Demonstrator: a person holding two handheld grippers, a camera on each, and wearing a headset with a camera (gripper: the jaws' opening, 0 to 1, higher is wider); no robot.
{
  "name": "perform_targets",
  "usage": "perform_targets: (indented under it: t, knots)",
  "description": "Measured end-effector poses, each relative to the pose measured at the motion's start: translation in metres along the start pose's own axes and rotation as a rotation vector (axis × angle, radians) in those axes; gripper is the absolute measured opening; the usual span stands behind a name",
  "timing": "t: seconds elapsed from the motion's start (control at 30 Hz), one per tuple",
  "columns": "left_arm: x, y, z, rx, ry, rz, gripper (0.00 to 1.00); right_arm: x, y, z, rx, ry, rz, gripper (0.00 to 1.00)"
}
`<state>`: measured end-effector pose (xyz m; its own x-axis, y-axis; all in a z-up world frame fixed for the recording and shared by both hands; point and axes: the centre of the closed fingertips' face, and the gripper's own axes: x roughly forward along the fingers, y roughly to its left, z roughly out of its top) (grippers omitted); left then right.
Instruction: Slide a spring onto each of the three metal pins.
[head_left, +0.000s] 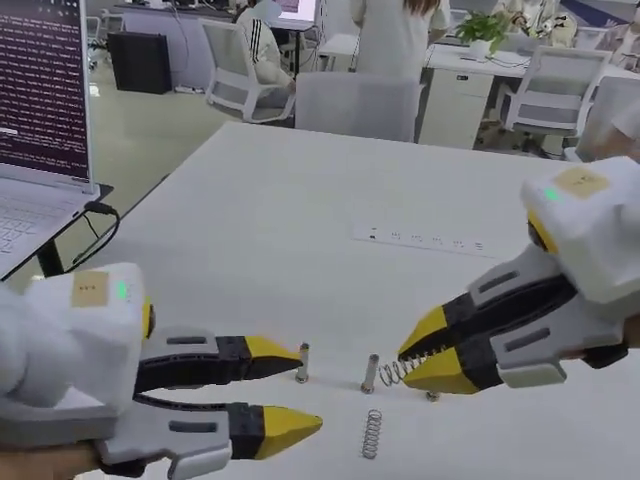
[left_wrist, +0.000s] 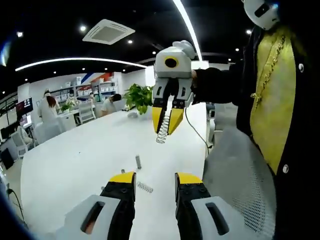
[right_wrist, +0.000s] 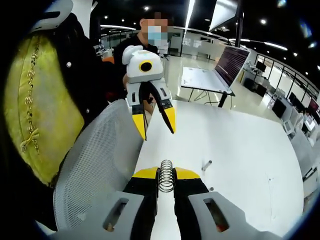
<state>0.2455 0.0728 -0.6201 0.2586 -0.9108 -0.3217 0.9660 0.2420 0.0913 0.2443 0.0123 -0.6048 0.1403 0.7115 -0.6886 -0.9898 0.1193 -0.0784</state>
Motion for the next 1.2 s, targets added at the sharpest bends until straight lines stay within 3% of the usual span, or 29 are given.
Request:
perform_targets:
  t: [0.1,0.2,0.33,0.67,0.9,1.03,1.2]
  knots:
    - [0.003,0.002,-0.012,0.007,0.034,0.029,0.27,0.001,-0.005,-0.008,-0.004,0.038,-0.008,0.08]
    - [0.002,0.008,-0.02,-0.022,0.035,0.042,0.32,0.001,-0.008,-0.014,-0.006,0.065,-0.014,0.08]
    - [-0.002,0.017,-0.033,-0.021,0.069,0.078,0.34,0.002,-0.013,-0.019,0.0,0.085,-0.014,0.08]
    - [-0.009,0.03,-0.05,-0.086,0.087,0.14,0.49,-0.003,-0.031,-0.03,-0.015,0.173,-0.028,0.08]
    - [-0.013,0.037,-0.067,-0.097,0.117,0.178,0.54,-0.006,-0.046,-0.031,-0.039,0.234,-0.029,0.08]
    - [-0.015,0.041,-0.078,-0.118,0.125,0.196,0.57,-0.005,-0.052,-0.03,-0.041,0.245,-0.023,0.08]
    - [-0.016,0.044,-0.081,-0.129,0.123,0.215,0.61,0.0,-0.06,-0.034,-0.046,0.273,-0.014,0.08]
